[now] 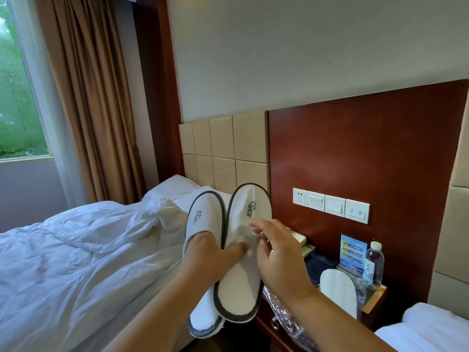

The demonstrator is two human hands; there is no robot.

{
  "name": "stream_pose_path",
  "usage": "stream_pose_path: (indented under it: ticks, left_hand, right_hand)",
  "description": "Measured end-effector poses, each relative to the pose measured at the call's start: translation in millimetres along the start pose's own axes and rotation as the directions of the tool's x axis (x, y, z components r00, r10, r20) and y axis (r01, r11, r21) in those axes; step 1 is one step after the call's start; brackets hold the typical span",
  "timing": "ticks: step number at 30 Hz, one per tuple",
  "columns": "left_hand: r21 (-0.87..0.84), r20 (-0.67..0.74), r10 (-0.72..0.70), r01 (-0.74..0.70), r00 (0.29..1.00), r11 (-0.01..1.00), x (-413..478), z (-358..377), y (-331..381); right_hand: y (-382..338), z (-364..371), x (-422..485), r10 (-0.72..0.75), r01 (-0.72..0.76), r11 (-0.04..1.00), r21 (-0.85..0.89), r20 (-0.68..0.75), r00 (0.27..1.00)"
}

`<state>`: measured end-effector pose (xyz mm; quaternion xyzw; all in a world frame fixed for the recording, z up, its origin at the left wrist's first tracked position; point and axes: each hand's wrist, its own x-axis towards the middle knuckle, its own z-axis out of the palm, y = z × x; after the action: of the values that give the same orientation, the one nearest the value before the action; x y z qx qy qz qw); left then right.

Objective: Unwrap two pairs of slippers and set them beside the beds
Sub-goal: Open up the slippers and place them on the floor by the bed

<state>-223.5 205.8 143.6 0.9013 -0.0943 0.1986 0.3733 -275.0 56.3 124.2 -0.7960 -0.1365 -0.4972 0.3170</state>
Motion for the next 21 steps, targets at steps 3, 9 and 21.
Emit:
stream_pose_path:
  ticks: [3, 9, 21]
  left_hand:
    - [0.055, -0.134, 0.011, -0.004, 0.991, 0.999, 1, 3, -13]
    - [0.095, -0.166, 0.033, -0.017, 0.986, 0.995, -5, 2, -29]
    - [0.213, -0.012, 0.06, -0.056, 0.998, 0.975, -17, 23, -23]
  right_hand:
    - [-2, -1, 3, 0.046, -0.045, 0.991, 0.129, -0.005, 0.999]
    - [0, 2, 12, 0.377, -0.318, 0.874, 0.367, -0.099, 0.921]
    - [15, 15, 8, 0.51, -0.465, 0.85, 0.247, -0.169, 0.843]
